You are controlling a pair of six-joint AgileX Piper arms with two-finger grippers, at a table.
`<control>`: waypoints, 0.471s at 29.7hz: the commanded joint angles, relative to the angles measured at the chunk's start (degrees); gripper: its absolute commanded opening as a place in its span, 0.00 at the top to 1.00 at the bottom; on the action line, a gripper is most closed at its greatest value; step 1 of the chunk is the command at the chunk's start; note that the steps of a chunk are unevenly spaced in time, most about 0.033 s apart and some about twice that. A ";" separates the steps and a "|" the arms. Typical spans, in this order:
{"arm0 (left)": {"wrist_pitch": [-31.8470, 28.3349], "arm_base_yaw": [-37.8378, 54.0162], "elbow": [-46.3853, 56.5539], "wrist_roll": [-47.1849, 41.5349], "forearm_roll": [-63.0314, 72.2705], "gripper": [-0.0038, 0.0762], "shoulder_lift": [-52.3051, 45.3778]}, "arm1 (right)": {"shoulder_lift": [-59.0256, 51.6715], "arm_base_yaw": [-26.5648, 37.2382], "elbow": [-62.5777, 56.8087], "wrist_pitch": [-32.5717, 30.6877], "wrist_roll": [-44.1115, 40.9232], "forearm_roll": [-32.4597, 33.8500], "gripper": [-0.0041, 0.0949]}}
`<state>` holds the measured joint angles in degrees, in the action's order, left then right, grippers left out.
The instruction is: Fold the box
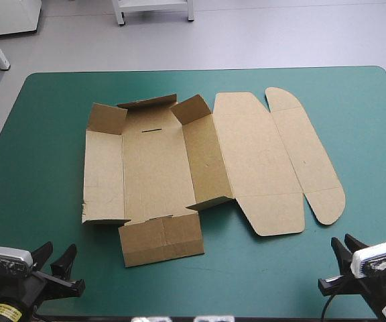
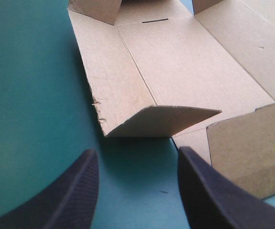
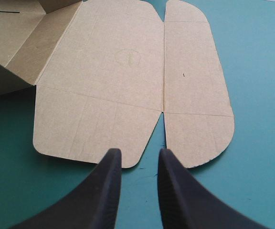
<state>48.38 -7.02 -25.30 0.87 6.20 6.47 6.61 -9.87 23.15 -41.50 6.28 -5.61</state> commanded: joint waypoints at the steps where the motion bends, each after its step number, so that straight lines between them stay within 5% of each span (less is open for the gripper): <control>1: -3.98 0.09 -1.37 -0.13 0.76 0.49 1.32 | 1.19 0.33 1.96 3.88 0.49 0.35 0.70; 14: -3.59 0.09 -1.37 -0.13 0.76 0.49 1.90 | 1.19 0.33 1.96 3.88 0.49 0.35 0.70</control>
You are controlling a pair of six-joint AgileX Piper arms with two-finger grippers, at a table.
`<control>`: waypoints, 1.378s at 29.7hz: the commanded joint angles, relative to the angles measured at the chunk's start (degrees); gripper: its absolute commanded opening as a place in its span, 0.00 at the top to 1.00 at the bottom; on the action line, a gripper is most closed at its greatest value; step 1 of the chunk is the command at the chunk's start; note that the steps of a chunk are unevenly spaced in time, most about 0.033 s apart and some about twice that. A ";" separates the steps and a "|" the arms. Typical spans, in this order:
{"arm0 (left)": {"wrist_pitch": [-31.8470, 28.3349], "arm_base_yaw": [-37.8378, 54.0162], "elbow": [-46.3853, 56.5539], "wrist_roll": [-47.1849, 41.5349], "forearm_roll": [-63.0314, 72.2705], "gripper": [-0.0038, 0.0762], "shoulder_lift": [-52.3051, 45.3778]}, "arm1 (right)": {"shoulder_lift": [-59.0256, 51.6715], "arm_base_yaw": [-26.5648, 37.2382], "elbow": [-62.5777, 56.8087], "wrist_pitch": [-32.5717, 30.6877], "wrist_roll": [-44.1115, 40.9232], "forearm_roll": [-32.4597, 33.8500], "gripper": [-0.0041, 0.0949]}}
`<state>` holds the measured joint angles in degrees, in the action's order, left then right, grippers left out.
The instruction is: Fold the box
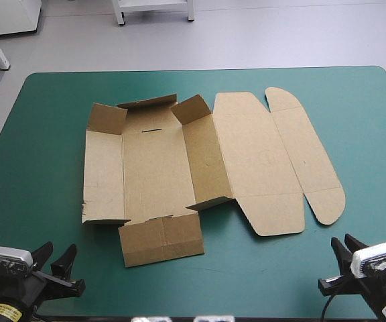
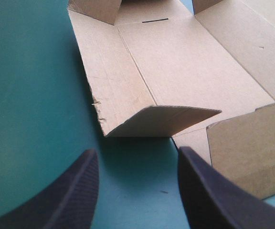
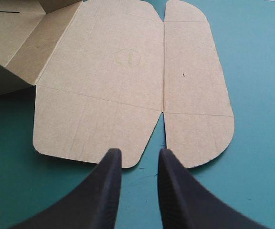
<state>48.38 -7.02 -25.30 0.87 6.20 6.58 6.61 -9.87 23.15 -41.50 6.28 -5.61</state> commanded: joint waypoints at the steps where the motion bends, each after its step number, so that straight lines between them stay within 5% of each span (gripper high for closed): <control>1: -3.30 0.09 -1.51 -0.13 0.76 0.49 2.32 | 1.19 0.33 1.96 3.74 0.49 0.35 0.70; 15: -4.27 0.09 -17.06 -0.13 2.60 0.41 26.26 | 13.38 0.33 10.55 2.57 0.54 1.08 0.53; 29: -2.95 7.68 -27.68 1.74 -2.15 0.41 51.88 | 25.72 0.33 15.52 4.35 -1.66 -0.45 0.52; 41: -1.56 34.44 -24.56 26.22 37.05 0.41 64.44 | 26.74 0.33 15.86 4.23 -1.60 -0.69 0.52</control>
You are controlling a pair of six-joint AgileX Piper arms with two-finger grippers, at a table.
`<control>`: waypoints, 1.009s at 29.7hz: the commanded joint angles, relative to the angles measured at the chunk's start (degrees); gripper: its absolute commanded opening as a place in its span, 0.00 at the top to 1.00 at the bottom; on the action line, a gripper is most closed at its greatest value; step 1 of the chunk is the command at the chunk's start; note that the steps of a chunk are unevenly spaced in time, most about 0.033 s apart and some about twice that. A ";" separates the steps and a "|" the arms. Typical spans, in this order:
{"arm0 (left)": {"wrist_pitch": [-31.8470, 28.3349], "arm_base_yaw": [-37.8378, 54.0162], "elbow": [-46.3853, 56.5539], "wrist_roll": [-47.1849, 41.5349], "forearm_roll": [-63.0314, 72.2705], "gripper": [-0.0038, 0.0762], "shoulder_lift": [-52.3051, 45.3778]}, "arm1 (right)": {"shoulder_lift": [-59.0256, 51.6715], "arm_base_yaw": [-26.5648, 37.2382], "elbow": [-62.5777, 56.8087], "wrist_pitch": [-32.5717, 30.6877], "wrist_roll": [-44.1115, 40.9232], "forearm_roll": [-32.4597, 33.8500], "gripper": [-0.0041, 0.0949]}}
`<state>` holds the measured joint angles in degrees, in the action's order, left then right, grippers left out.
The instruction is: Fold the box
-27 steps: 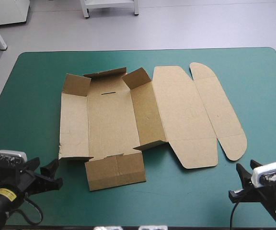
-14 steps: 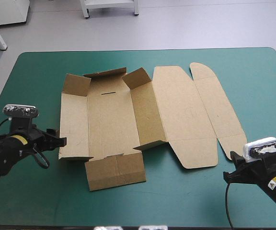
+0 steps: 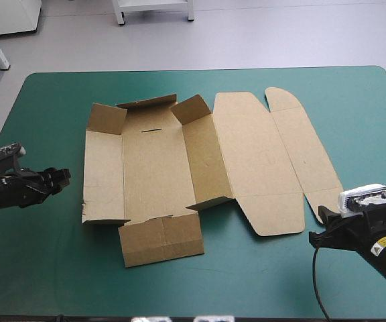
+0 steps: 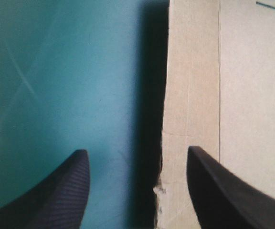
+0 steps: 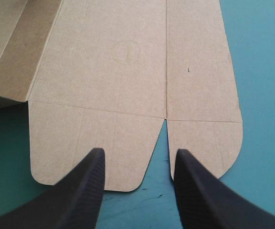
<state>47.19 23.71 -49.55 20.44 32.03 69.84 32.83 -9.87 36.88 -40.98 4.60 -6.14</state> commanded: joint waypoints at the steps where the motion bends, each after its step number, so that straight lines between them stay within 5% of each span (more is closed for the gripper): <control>1: -0.22 4.83 0.16 8.40 14.01 0.41 2.11 | 0.52 0.33 2.13 3.83 0.08 -0.01 0.52; 18: 9.84 6.55 0.46 23.12 30.91 0.41 19.43 | 0.52 0.33 2.13 4.33 -0.81 0.54 0.52; 30: 9.17 0.81 1.21 28.20 37.51 0.42 23.96 | 0.52 0.33 2.13 3.64 -0.81 0.54 0.52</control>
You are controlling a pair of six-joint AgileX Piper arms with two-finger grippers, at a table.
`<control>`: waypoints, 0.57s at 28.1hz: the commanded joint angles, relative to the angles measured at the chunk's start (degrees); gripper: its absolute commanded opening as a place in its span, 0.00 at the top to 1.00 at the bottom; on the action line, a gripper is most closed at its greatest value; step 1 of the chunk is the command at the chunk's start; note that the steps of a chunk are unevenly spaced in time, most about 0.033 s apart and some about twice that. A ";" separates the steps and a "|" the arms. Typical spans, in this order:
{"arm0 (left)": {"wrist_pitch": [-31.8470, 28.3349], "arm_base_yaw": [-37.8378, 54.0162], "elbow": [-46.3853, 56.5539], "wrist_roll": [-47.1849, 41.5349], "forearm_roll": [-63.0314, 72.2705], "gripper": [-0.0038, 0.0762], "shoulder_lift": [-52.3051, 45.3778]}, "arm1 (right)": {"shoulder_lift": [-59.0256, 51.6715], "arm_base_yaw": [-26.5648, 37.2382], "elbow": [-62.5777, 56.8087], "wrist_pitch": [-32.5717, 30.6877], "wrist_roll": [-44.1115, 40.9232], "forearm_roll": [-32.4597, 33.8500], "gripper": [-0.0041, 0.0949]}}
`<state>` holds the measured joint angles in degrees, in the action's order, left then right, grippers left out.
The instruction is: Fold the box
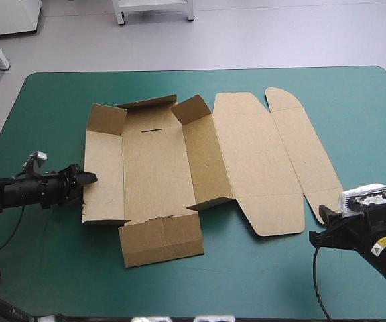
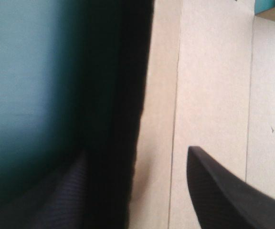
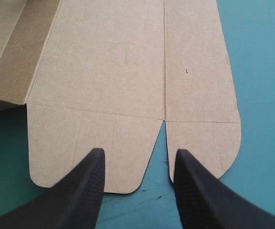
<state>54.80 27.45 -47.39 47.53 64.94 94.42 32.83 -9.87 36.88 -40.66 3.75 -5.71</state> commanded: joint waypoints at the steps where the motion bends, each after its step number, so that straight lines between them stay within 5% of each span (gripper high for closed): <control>1: 1.13 -4.42 -0.95 1.29 6.07 0.43 -0.05 | 0.52 0.33 2.13 3.32 0.03 0.11 0.52; 10: -1.95 -9.13 -1.08 4.34 13.57 0.57 0.41 | 0.52 0.33 2.13 3.18 0.03 0.11 0.52; 16: -0.26 -9.17 -1.08 5.85 13.07 0.97 0.41 | 0.52 0.33 2.13 2.96 0.03 0.11 0.53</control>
<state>51.12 18.65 -47.39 52.30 75.07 96.80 32.83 -9.87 36.88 -40.83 3.75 -5.71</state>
